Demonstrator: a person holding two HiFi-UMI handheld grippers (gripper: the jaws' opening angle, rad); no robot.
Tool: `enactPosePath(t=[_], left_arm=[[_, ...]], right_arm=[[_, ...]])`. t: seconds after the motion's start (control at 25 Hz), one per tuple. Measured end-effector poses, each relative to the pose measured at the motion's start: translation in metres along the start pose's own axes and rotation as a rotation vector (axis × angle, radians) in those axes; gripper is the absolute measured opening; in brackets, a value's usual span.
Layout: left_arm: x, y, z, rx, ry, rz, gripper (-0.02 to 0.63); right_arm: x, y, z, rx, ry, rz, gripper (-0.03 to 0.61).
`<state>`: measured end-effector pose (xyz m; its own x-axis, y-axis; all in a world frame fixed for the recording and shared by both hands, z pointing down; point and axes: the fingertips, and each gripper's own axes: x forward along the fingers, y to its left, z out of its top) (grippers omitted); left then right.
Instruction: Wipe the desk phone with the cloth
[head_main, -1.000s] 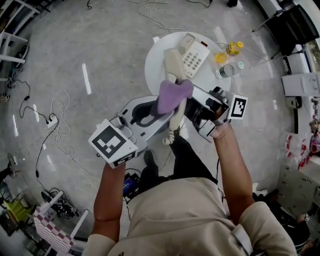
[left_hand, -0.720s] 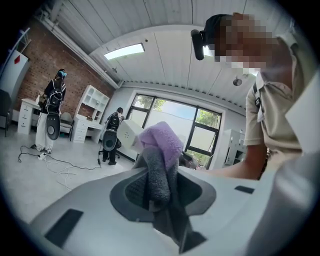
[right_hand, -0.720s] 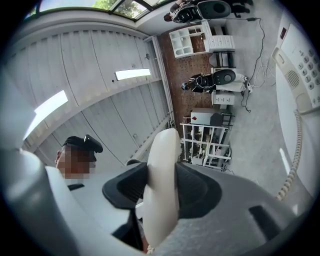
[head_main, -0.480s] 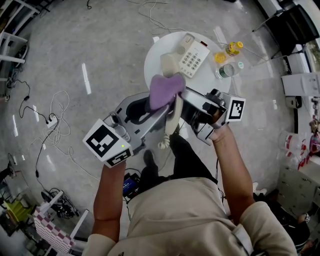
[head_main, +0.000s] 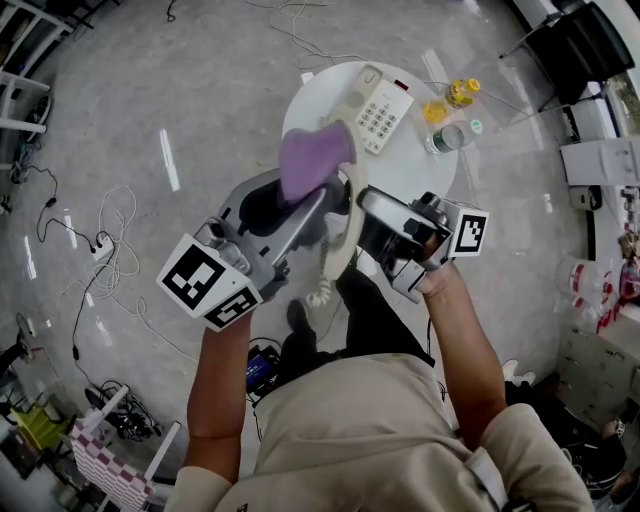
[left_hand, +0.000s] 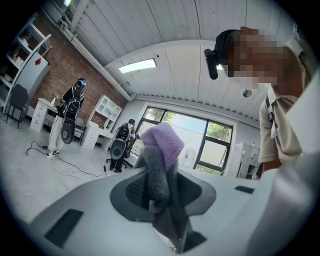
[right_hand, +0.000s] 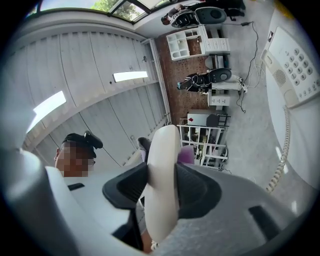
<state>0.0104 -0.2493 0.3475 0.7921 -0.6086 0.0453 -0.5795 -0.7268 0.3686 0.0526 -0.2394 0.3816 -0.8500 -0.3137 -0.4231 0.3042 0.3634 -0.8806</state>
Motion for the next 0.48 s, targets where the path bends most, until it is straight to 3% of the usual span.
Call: enactPosePath(t=[0.48], left_arm=[[-0.016, 0.012, 0.015, 0.105, 0.002, 0.089, 0.097]], right_arm=[[-0.003, -0.001, 0.031, -0.100, -0.075, -0.099, 0.173]])
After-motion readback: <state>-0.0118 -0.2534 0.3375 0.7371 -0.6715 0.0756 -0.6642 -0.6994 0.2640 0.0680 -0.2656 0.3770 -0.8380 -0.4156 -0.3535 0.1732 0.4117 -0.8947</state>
